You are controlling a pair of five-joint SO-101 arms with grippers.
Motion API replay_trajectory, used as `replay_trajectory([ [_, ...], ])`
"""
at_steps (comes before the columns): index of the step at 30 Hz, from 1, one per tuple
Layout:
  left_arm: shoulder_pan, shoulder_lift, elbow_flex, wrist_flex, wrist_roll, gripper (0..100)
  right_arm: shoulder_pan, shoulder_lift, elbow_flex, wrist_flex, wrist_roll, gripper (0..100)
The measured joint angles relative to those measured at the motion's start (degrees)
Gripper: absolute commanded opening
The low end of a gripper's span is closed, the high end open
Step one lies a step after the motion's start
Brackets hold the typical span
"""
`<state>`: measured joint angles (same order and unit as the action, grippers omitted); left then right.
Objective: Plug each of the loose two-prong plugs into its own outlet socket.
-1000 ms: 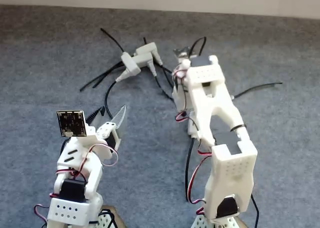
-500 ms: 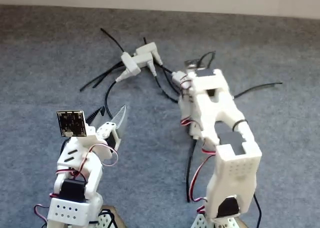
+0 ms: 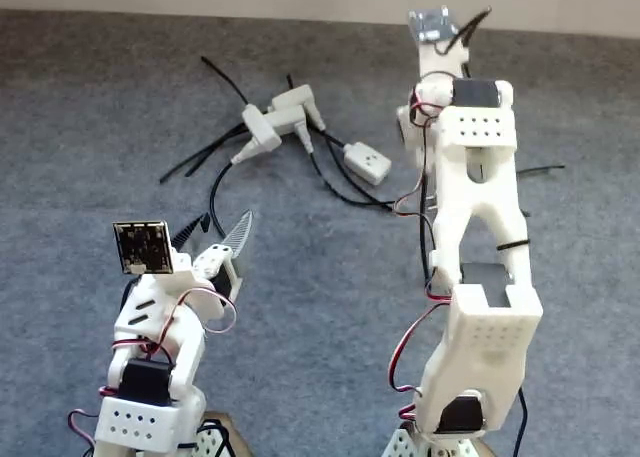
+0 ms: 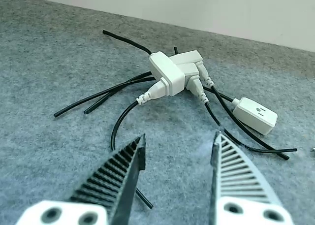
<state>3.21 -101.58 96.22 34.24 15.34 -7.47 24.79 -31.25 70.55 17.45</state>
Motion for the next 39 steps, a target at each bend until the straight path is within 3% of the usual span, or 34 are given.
replay_trajectory([
  [13,0.0,0.0,0.0,0.0,0.0,23,2.5,19.5,-1.1,-45.8,0.9,1.9],
  [15,0.0,0.0,0.0,0.0,0.0,23,3.7,22.9,-1.1,-51.4,0.9,9.8],
  [18,0.0,0.0,0.0,0.0,0.0,23,5.4,25.8,-1.1,-54.5,1.5,34.8],
  [21,0.0,0.0,0.0,0.0,0.0,23,6.2,26.3,-3.7,-50.5,4.4,47.1],
  [26,0.0,0.0,0.0,0.0,-2.6,23,6.5,26.3,-14.9,-35.5,7.8,46.1],
  [33,0.0,0.0,0.0,0.0,-2.7,23,3.9,26.2,-35.5,-16.0,3.6,46.1],
  [39,-0.1,0.0,0.0,0.0,-3.0,23,0.9,26.2,-38.5,-4.1,0.9,46.1],
])
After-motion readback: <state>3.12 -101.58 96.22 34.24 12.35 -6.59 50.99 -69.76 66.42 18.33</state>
